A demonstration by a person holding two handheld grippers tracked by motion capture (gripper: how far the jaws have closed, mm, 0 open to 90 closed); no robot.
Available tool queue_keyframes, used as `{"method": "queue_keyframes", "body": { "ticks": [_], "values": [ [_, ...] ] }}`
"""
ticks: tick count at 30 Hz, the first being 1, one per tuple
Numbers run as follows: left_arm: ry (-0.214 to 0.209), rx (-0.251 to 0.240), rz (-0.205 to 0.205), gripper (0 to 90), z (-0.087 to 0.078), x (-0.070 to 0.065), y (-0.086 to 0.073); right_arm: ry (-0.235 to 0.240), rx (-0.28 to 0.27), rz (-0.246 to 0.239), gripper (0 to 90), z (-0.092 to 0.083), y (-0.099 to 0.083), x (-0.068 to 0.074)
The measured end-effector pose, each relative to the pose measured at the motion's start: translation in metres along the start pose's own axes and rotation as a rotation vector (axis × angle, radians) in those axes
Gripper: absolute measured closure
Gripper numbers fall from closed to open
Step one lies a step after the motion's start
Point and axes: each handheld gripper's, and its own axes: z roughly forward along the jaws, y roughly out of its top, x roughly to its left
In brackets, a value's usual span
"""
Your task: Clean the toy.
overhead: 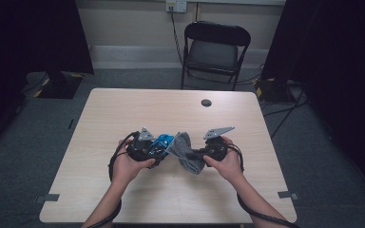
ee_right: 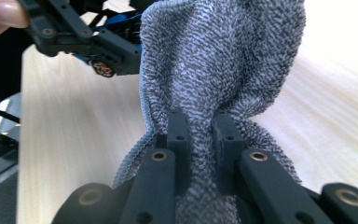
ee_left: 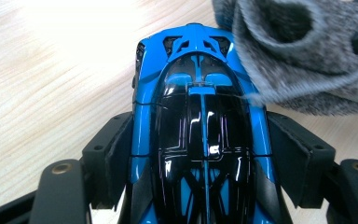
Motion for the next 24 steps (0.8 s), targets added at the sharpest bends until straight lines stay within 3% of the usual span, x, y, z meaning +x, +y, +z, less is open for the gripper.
{"method": "queue_keyframes", "body": {
  "ticks": [4, 10, 14, 24],
  "values": [
    [0.011, 0.001, -0.005, 28.2, 0.000, 0.002, -0.001, 0.016, 0.010, -0.004, 80.4, 0.000, -0.004, 0.002],
    [0.009, -0.007, -0.011, 28.2, -0.002, 0.003, 0.000, 0.001, 0.011, -0.003, 80.4, -0.007, -0.008, -0.002],
    [-0.001, -0.015, -0.016, 28.2, -0.004, 0.001, 0.001, -0.029, 0.003, 0.018, 80.4, -0.016, -0.010, -0.011],
    [-0.015, -0.016, 0.013, 28.2, -0.002, -0.008, 0.006, -0.135, -0.049, 0.097, 80.4, -0.036, -0.002, -0.041]
  ]
}}
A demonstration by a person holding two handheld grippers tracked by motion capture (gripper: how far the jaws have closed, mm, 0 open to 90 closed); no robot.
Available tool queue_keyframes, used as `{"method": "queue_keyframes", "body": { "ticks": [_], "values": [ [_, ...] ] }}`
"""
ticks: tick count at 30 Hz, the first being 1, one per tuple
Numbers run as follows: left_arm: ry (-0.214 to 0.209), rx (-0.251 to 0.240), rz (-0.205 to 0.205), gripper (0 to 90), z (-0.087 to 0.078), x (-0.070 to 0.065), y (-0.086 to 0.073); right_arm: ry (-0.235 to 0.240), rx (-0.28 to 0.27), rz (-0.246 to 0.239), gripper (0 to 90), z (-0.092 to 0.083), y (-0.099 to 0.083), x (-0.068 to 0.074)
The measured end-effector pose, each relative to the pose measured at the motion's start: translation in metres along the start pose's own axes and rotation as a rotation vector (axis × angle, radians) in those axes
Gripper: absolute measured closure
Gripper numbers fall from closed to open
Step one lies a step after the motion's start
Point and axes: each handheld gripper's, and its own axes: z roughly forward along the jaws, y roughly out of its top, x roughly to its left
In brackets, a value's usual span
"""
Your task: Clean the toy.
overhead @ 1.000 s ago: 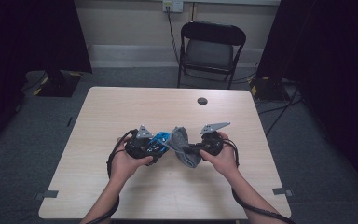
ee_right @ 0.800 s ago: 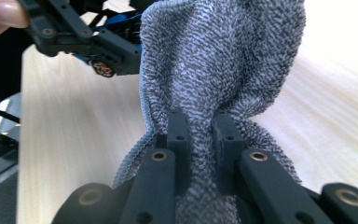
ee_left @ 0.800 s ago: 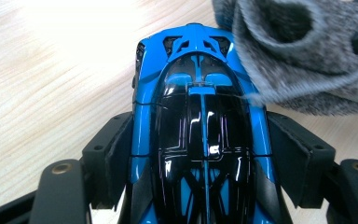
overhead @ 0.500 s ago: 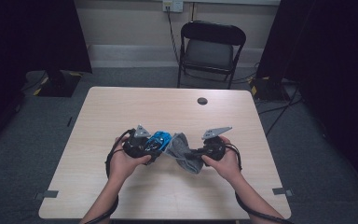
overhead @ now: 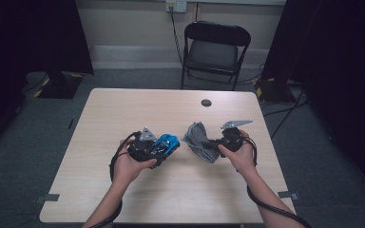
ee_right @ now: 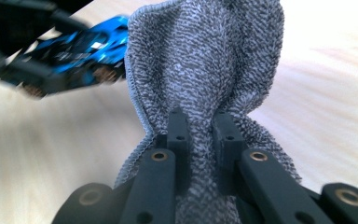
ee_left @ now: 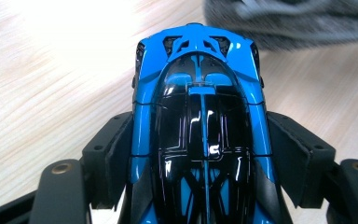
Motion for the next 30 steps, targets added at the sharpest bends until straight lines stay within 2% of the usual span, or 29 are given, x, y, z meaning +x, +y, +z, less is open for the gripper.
{"method": "queue_keyframes", "body": {
  "ticks": [4, 10, 16, 20, 22, 26, 30],
  "values": [
    [-0.016, -0.005, 0.018, 28.2, 0.001, -0.006, 0.003, -0.039, -0.016, 0.017, 80.4, 0.002, 0.010, -0.005],
    [-0.043, -0.003, 0.037, 28.2, 0.002, -0.015, 0.007, -0.047, -0.017, 0.027, 80.4, 0.016, 0.023, -0.002],
    [-0.051, 0.006, 0.050, 28.2, 0.006, -0.020, 0.007, -0.054, -0.006, 0.021, 80.4, 0.030, 0.029, 0.002],
    [-0.068, 0.010, 0.053, 28.2, 0.008, -0.022, 0.007, -0.027, 0.004, 0.021, 80.4, 0.038, 0.031, 0.002],
    [-0.070, 0.014, 0.053, 28.2, 0.008, -0.022, 0.007, -0.004, 0.021, -0.004, 80.4, 0.042, 0.032, 0.006],
    [-0.066, 0.015, 0.050, 28.2, 0.008, -0.019, 0.006, 0.029, 0.022, -0.020, 80.5, 0.042, 0.032, 0.008],
    [-0.054, 0.014, 0.056, 28.2, 0.008, -0.019, 0.006, 0.030, 0.046, -0.037, 80.5, 0.042, 0.032, 0.010]
  ]
}}
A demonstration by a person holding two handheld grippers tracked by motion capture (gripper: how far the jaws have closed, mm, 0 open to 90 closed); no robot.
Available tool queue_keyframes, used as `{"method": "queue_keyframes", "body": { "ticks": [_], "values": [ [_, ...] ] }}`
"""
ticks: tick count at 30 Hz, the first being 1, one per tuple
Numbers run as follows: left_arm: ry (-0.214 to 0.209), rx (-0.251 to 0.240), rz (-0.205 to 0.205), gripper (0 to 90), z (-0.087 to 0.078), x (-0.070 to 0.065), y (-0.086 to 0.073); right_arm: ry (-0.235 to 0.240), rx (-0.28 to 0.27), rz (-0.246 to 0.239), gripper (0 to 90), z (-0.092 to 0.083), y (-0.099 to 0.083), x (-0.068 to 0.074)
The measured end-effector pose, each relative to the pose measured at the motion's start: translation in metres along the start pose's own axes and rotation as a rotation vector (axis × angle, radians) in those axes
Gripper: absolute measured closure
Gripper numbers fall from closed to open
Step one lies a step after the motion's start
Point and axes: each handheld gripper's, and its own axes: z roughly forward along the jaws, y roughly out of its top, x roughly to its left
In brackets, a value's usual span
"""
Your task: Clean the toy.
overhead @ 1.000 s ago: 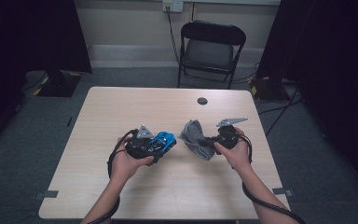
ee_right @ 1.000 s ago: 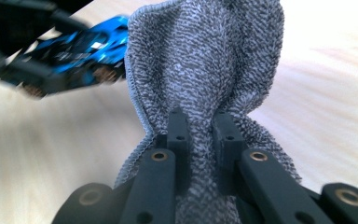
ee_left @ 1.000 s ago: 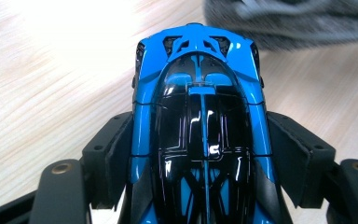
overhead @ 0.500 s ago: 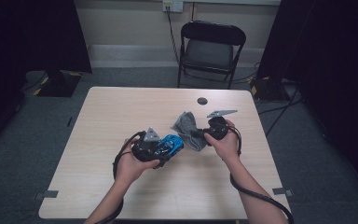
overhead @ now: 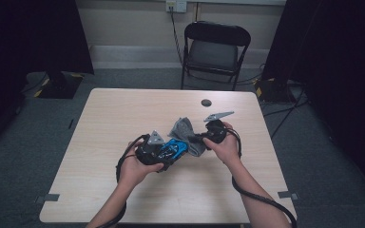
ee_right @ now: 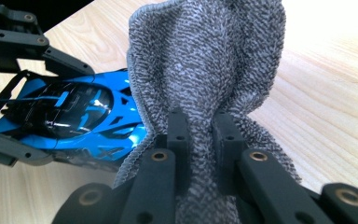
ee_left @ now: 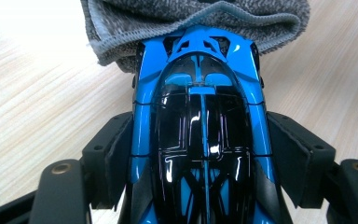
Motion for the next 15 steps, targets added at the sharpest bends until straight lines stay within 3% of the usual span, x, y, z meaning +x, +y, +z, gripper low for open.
{"method": "queue_keyframes", "body": {
  "ticks": [15],
  "values": [
    [0.020, -0.008, -0.009, 28.2, -0.0034, 0.0057, -0.0013, 0.022, 0.009, -0.033, 80.4, -0.0055, -0.0013, 0.0051]
  ]
}}
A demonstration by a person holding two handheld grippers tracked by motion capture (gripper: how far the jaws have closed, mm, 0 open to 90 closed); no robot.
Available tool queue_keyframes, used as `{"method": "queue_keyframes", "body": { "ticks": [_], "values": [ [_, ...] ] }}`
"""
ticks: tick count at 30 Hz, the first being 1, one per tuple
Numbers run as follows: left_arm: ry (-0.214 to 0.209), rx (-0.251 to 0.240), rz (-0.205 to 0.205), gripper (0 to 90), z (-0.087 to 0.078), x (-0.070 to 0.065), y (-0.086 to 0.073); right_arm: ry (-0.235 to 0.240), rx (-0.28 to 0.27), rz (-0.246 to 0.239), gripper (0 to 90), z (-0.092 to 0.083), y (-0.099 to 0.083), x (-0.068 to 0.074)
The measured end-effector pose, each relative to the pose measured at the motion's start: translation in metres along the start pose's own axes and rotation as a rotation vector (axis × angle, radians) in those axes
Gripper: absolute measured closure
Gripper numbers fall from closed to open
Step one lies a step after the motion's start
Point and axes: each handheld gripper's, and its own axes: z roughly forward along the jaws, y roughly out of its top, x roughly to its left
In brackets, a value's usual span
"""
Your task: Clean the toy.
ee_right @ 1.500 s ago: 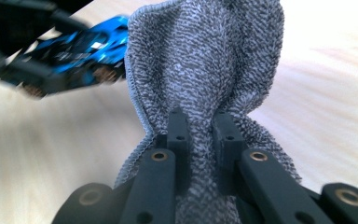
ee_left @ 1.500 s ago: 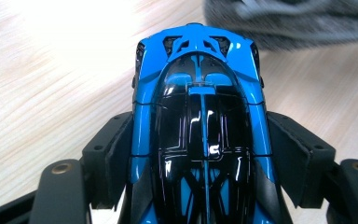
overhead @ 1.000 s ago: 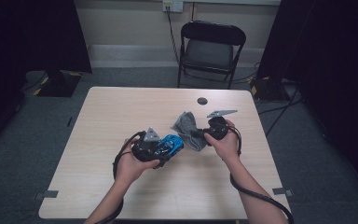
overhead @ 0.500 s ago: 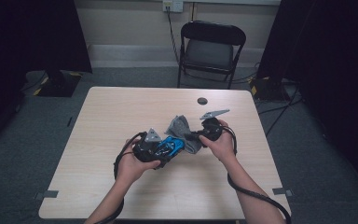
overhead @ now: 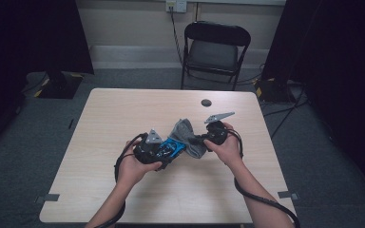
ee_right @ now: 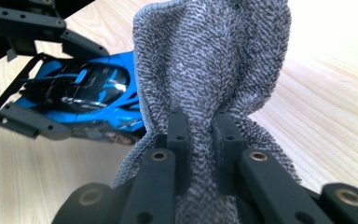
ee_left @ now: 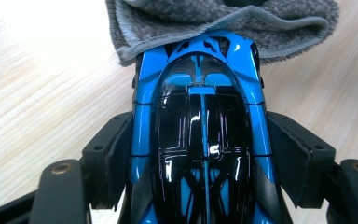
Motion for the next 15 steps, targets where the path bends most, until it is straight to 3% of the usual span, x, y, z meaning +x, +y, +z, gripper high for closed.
{"method": "queue_keyframes", "body": {
  "ticks": [15],
  "values": [
    [0.037, -0.013, -0.041, 28.2, -0.005, 0.013, -0.005, 0.038, -0.005, -0.028, 80.4, -0.003, -0.006, 0.012]
  ]
}}
